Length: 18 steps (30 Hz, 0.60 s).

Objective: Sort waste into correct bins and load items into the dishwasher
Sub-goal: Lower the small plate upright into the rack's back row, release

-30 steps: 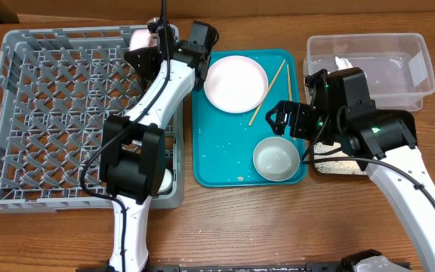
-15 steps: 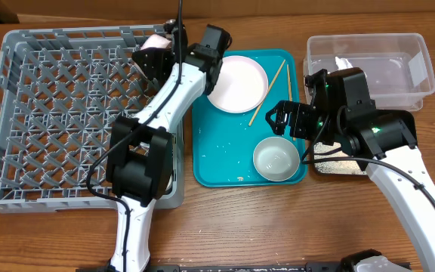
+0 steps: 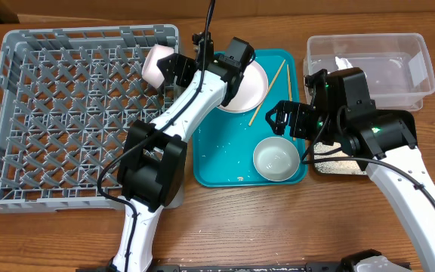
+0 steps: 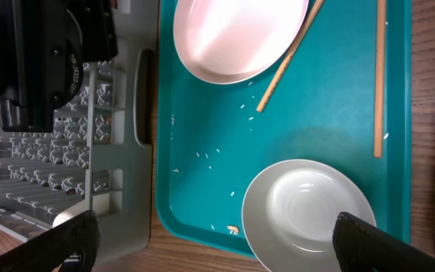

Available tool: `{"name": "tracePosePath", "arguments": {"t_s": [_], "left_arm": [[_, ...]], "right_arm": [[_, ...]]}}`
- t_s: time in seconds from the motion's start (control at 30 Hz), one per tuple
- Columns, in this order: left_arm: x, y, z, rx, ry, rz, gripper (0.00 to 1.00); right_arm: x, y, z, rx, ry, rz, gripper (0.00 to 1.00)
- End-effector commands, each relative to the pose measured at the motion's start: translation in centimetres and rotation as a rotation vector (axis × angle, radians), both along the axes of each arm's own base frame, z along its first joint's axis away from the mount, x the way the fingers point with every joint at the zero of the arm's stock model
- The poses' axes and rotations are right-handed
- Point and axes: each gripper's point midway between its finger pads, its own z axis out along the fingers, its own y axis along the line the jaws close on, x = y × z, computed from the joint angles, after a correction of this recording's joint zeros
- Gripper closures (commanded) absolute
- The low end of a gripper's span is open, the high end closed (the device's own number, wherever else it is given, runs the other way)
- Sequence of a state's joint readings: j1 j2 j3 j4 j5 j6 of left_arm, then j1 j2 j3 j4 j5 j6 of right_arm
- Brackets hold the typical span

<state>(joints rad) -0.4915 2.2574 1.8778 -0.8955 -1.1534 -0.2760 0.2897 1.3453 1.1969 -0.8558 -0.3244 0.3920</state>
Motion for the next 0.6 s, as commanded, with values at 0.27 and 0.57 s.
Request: {"name": "tracePosePath", "arguments": {"t_s": [0.27,0.57], "left_arm": [[-0.1,-1.1,-0.6,-0.167,0.015,-0.022,0.18],[-0.7,-3.7,1.9,-0.489,0.021,-0.103,0.16]], "right_arm": [[0.3,0.0,1.1,0.0,-0.035,-0.001,0.0],[0.3,0.0,1.1,0.0,-0.035,-0.001,0.0]]}}
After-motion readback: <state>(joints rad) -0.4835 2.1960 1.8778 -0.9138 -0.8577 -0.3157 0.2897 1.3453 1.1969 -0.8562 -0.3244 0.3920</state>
